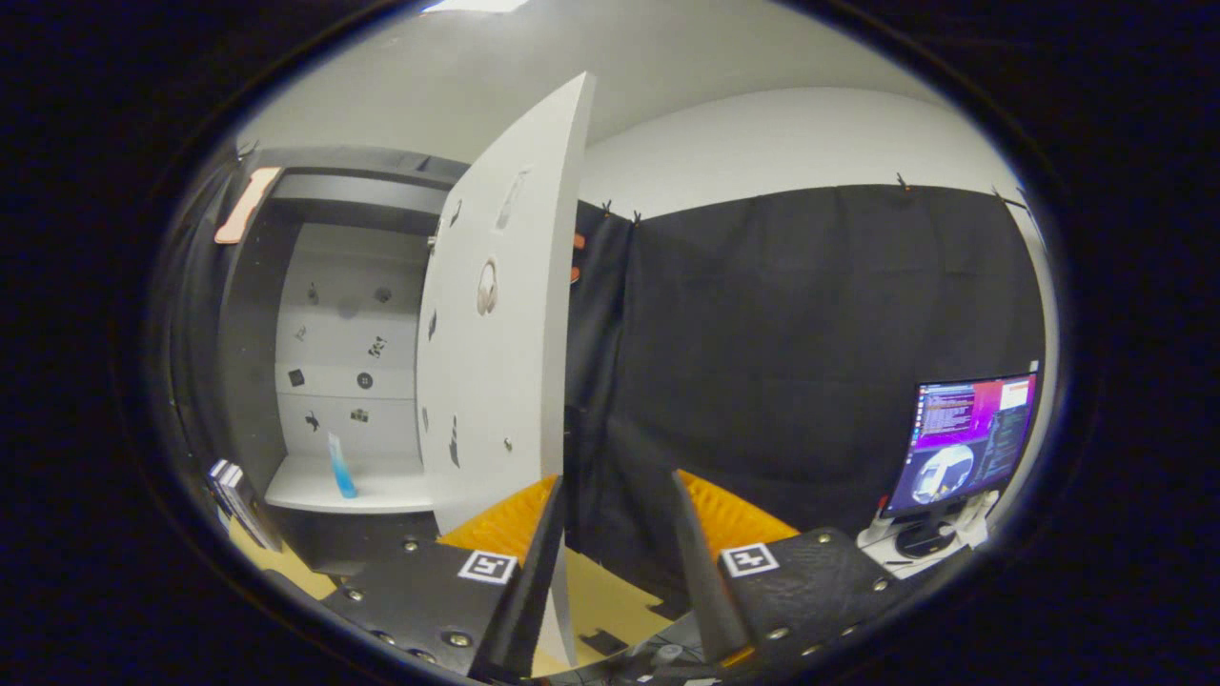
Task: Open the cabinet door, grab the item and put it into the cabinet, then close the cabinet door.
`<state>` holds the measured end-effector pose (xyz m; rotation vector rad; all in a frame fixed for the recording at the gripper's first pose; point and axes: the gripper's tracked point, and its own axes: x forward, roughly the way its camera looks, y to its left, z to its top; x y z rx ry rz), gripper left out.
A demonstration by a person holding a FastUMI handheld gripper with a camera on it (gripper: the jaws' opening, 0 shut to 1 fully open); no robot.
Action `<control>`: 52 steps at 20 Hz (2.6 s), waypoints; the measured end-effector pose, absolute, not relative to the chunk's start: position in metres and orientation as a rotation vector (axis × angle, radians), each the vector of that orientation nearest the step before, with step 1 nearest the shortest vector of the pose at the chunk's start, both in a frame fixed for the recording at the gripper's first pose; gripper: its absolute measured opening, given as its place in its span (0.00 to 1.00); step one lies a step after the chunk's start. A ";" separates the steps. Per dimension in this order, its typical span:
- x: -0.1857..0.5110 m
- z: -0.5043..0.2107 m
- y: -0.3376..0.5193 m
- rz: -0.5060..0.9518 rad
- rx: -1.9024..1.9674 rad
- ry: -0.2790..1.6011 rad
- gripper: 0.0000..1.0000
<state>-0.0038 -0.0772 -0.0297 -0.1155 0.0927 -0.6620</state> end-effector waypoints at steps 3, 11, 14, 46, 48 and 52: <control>0.010 -0.033 -0.083 -0.653 -0.099 0.092 0.64; 0.020 -0.030 -0.081 -0.562 -0.103 0.120 0.62; 0.020 -0.029 -0.079 -0.536 -0.089 0.128 0.62; 0.088 -0.069 0.085 0.211 0.073 0.288 0.63; 0.092 -0.072 0.101 0.266 0.095 0.300 0.63; 0.106 -0.085 0.119 0.324 0.073 0.330 0.63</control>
